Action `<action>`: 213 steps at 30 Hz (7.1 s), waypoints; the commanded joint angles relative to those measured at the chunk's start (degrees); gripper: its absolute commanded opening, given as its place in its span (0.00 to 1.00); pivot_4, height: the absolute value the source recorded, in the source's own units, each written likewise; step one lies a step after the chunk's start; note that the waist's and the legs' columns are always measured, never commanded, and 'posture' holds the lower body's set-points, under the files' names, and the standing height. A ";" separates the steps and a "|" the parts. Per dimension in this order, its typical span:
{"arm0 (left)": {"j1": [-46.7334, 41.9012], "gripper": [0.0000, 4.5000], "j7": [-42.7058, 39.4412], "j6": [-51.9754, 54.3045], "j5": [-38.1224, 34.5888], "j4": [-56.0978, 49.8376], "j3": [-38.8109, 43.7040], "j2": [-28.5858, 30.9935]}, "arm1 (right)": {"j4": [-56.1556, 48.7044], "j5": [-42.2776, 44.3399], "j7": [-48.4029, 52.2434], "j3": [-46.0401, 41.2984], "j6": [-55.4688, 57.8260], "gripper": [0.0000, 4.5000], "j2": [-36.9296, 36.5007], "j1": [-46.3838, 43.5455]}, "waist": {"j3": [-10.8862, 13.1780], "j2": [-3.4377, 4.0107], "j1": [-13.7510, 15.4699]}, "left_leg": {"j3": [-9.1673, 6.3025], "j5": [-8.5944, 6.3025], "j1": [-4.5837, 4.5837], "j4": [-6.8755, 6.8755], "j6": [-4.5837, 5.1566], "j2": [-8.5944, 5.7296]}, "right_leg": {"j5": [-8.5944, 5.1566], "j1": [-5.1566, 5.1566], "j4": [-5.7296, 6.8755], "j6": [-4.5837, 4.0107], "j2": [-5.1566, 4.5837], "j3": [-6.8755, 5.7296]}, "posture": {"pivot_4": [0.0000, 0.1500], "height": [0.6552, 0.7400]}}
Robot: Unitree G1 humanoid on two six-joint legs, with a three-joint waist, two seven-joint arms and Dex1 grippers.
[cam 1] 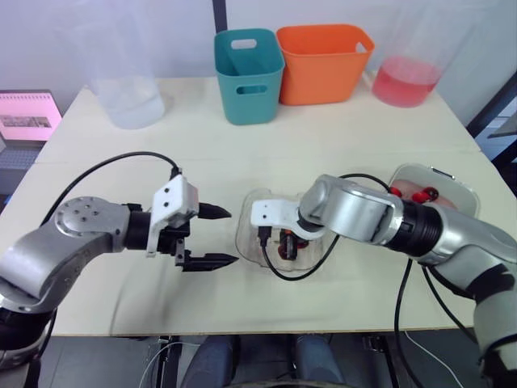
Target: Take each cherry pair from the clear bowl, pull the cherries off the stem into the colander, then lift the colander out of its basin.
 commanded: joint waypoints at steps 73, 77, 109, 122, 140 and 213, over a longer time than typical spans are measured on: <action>-9.39 1.00 -2.47 0.63 -3.33 10.63 5.81 -2.26 | -17.76 11.36 -5.16 -40.71 12.49 0.14 -6.90 10.12 | 0.00 -0.01 0.35 | -0.04 0.00 -0.02 -0.03 0.00 0.00 | 0.00 0.04 -0.03 0.00 0.00 -0.06 | 1.00 1.00; -15.66 1.00 -2.24 0.49 -3.91 16.16 4.83 -6.14 | -22.32 10.33 -8.73 -49.73 5.65 0.14 -4.94 16.21 | 0.00 -0.02 0.25 | -0.01 0.00 -0.02 0.03 0.00 -0.02 | 0.00 0.06 0.03 0.01 -0.01 -0.06 | 1.00 1.00; -31.16 0.17 -5.17 -0.42 1.56 34.64 -0.76 -22.80 | -26.36 12.65 -23.18 -57.69 0.95 0.13 8.75 22.34 | 0.00 -0.03 0.05 | -0.04 0.16 -0.02 0.23 -0.27 -0.03 | 0.00 0.06 0.20 0.01 0.00 -0.04 | 1.00 1.00; -30.84 0.01 -6.54 -1.30 2.50 36.68 0.29 -22.68 | -25.97 14.02 -24.43 -58.68 1.93 0.13 9.07 21.56 | 0.00 -0.03 0.06 | -0.04 0.16 -0.02 0.23 -0.26 -0.03 | 0.00 0.05 0.21 0.01 0.00 -0.04 | 1.00 1.00; -31.11 0.54 -4.81 -0.18 1.54 36.47 1.10 -24.10 | -26.08 14.99 -25.24 -59.00 2.22 0.13 9.81 21.60 | 0.00 -0.03 0.06 | -0.04 0.16 -0.02 0.24 -0.26 -0.03 | 0.00 0.04 0.23 0.01 0.00 -0.03 | 1.00 1.00; -35.81 0.00 -13.72 -6.01 6.76 36.72 -2.40 -22.85 | -13.77 32.51 -19.82 -73.40 -6.13 0.14 1.21 30.31 | 0.01 -0.04 0.22 | -0.03 0.07 -0.01 0.29 -0.11 -0.04 | -0.01 0.01 0.40 0.03 -0.01 -0.03 | 1.00 1.00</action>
